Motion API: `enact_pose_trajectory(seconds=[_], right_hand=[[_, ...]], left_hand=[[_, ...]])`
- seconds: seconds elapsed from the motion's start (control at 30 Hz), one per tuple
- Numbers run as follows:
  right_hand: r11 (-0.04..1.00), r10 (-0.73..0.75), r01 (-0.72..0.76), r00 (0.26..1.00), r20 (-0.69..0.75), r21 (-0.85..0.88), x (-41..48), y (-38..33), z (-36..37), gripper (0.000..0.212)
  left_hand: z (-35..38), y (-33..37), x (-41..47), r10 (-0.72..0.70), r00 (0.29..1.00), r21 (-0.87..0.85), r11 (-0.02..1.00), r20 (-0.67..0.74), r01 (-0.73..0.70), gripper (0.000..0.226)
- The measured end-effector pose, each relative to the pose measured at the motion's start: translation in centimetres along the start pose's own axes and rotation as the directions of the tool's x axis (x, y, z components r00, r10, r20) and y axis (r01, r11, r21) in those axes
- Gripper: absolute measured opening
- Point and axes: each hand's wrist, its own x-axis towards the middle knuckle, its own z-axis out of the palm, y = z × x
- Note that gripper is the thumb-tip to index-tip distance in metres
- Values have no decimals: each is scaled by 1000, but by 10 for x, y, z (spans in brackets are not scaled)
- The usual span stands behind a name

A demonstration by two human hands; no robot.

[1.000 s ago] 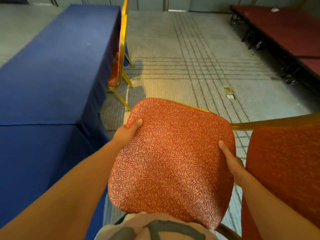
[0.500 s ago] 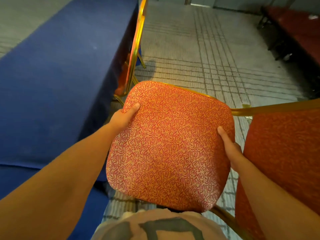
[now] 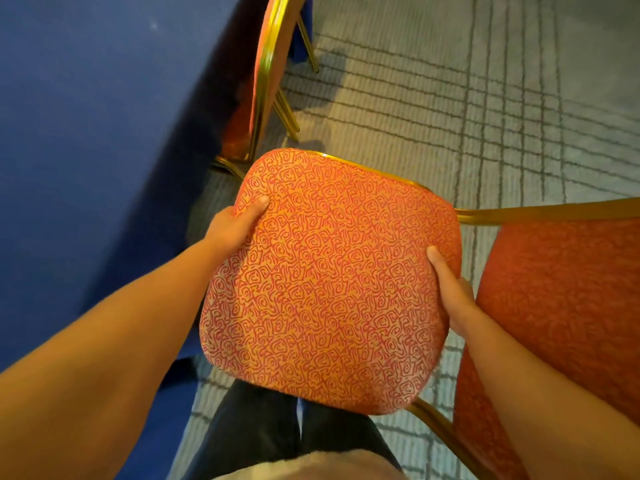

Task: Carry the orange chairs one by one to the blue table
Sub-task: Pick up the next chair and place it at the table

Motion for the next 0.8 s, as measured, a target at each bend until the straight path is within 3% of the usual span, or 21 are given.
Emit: enact_pose_trajectory(seconds=[0.13,0.33,0.43,0.57,0.8], right_hand=[[994,112,-111,993,25,-25,58,20,33,77],[989,135,-133,990,26,-63,144,52,92,39],[986,136,-130,990,47,-102,186,70,123,54],[982,131,-127,991,21,-137,229,91,155,55],[967,188,-186,982,-7,-174,278,124,182,76]], left_hand=[[9,-21,63,-70,997,40,997,-29,71,77],[16,-73,156,-156,984,28,987,-85,159,78],[21,-103,199,-171,978,16,985,-120,174,69],[26,-139,246,-161,979,13,986,-128,164,53],[43,-183,296,-202,974,2,979,-105,203,77]])
